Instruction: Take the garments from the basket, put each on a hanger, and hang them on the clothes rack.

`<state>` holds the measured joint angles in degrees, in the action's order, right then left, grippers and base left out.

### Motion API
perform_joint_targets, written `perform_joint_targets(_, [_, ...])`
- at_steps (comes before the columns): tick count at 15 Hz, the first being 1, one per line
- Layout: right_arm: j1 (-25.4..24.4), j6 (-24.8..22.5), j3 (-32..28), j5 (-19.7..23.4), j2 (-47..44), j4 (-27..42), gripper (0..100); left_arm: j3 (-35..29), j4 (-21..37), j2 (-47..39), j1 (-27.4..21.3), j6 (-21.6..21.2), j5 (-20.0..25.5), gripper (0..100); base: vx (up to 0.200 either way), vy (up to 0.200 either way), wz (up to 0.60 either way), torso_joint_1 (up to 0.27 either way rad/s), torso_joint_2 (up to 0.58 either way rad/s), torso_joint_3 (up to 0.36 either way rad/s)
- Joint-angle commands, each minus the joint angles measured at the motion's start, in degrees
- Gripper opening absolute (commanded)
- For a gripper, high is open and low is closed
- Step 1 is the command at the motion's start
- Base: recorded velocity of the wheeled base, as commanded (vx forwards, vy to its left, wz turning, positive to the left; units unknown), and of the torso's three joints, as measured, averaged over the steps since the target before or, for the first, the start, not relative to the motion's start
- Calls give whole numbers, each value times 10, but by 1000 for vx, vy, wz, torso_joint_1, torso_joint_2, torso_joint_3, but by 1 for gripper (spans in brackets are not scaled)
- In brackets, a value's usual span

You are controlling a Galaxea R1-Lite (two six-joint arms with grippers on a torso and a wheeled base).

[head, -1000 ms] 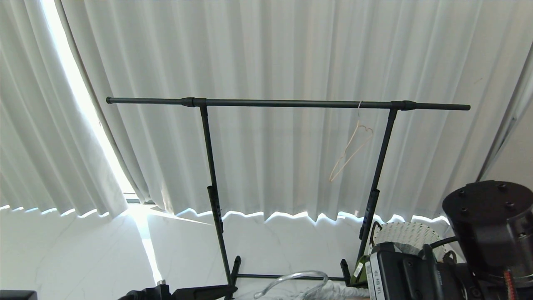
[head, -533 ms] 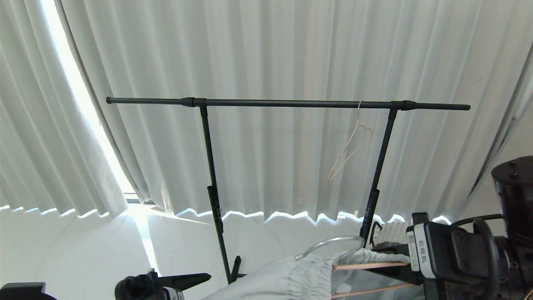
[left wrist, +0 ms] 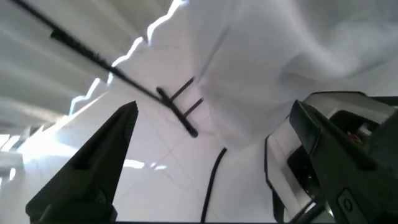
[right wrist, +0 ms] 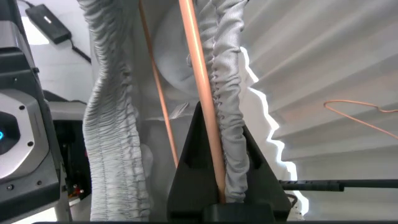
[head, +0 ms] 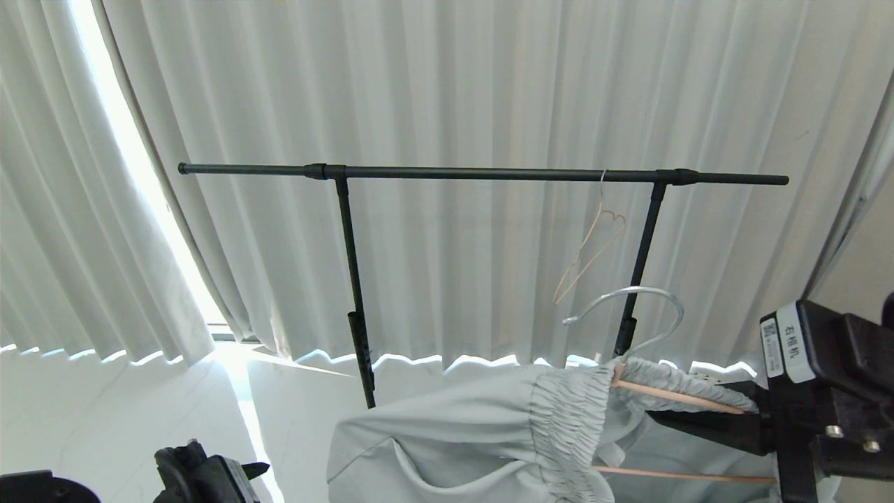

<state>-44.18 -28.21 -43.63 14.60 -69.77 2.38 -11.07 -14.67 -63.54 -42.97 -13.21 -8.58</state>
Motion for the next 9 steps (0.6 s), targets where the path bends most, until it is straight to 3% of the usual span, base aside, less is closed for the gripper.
perform_joint_targets(1, [-1,1,-9,1,10,5,0,-4,-5,-18,26,3,4,100,0,0,0,0,0,0])
perform_joint_targets(5, [-20,12,-19,1,9,7,0,-4,-77,-52,32,53,19,100,0,0,0,0,0,0])
perform_joint_targets(7, [-21,17,-19,1,9,7,0,-4,-91,-62,32,56,19,100,0,0,0,0,0,0])
perform_joint_targets(8, [-23,17,-19,1,10,7,0,-6,-99,-70,36,56,18,0,0,0,0,0,0,0])
perform_joint_targets(9, [-28,17,-19,1,10,7,0,-7,-111,-77,39,56,19,0,0,0,0,0,0,0])
